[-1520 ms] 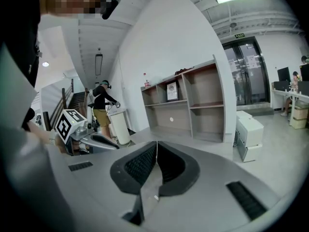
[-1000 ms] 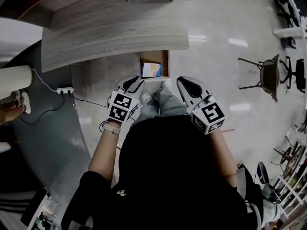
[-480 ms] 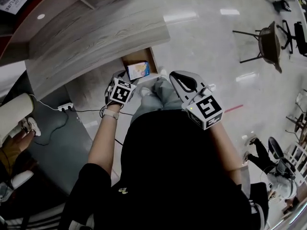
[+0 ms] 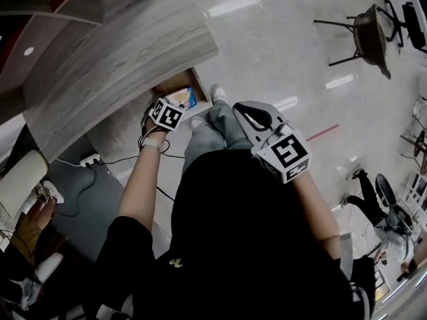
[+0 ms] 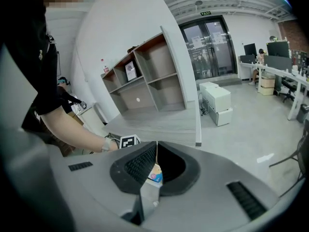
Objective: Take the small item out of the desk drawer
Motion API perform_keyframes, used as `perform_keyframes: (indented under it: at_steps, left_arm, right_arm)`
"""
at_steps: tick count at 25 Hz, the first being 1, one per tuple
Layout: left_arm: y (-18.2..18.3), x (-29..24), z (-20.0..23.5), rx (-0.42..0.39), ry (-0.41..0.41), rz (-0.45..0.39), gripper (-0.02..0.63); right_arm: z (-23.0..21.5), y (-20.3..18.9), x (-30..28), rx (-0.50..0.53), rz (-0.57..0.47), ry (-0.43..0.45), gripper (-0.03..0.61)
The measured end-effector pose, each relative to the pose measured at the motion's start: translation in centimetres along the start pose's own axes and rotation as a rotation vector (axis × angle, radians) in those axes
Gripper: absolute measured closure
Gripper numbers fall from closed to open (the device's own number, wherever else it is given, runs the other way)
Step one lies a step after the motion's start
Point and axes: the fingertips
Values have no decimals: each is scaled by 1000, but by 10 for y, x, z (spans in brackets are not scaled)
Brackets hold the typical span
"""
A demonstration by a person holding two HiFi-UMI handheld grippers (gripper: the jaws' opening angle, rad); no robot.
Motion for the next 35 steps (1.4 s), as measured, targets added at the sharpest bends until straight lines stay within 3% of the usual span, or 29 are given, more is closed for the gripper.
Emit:
perform_keyframes:
  at_steps: [10,18,22,29,35]
  left_arm:
    - [-8,-62,2,-214,-36,172,278]
    - [-23,-76,-9,-223,-191,309,265]
    - [-38,-75,-20,-274,-252,393,268]
    - [-32,-83,-18,-260,-161,326,267]
    - [-34,-90,-13,-325,-103,330,267]
  right_arm:
    - [-25,-19,11,-66,49,-58,580]
    - [-31,-26,17,-79,62,-80,580]
    - [-32,-24,18,-74,64,-81,580]
    - [-33,-27,20,-75,69,-85,580]
    - [-31,-30,22,-72,73,-89,580]
Point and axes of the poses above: the fingertips, and each gripper's own axes: x backward along the fingers, z to its left, y out of its top, and after that the axes turned 10 degrees about y, right-handed
